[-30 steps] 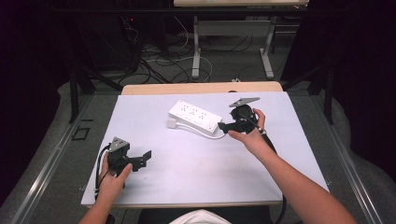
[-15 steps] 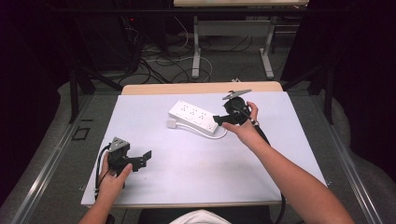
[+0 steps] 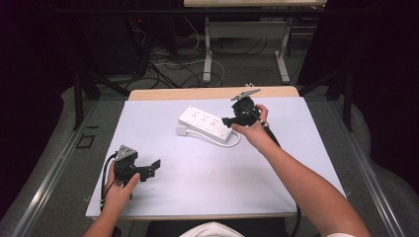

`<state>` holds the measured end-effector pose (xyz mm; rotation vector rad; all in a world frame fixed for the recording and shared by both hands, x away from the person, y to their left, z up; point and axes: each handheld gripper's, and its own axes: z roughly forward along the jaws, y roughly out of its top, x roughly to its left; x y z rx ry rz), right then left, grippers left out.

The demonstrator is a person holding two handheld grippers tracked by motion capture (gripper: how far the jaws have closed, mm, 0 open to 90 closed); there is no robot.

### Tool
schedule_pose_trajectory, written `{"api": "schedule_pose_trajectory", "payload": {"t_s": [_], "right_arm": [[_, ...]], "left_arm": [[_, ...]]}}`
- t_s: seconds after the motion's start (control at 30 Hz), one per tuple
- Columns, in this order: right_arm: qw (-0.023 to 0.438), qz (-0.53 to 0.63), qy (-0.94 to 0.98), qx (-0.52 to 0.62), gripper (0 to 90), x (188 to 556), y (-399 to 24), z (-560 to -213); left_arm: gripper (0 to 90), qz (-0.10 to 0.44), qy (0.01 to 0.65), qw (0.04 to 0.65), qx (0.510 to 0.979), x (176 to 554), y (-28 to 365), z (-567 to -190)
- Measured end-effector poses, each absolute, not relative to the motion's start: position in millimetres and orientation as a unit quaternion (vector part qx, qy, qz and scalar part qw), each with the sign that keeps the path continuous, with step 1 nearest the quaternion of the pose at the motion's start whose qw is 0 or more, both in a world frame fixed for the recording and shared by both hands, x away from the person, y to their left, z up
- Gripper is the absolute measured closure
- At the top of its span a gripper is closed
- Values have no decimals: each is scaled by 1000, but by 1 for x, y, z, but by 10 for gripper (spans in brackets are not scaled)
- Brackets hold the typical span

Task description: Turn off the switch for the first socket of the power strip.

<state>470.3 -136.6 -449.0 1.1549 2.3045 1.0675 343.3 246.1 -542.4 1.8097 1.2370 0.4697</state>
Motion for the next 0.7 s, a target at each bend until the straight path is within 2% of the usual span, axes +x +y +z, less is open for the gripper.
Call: {"api": "schedule_pose_trajectory", "payload": {"t_s": [0.7], "right_arm": [[169, 369, 820, 404, 458, 494, -112, -451]], "left_arm": [[4, 186, 496, 432, 730, 343, 246, -543]]}}
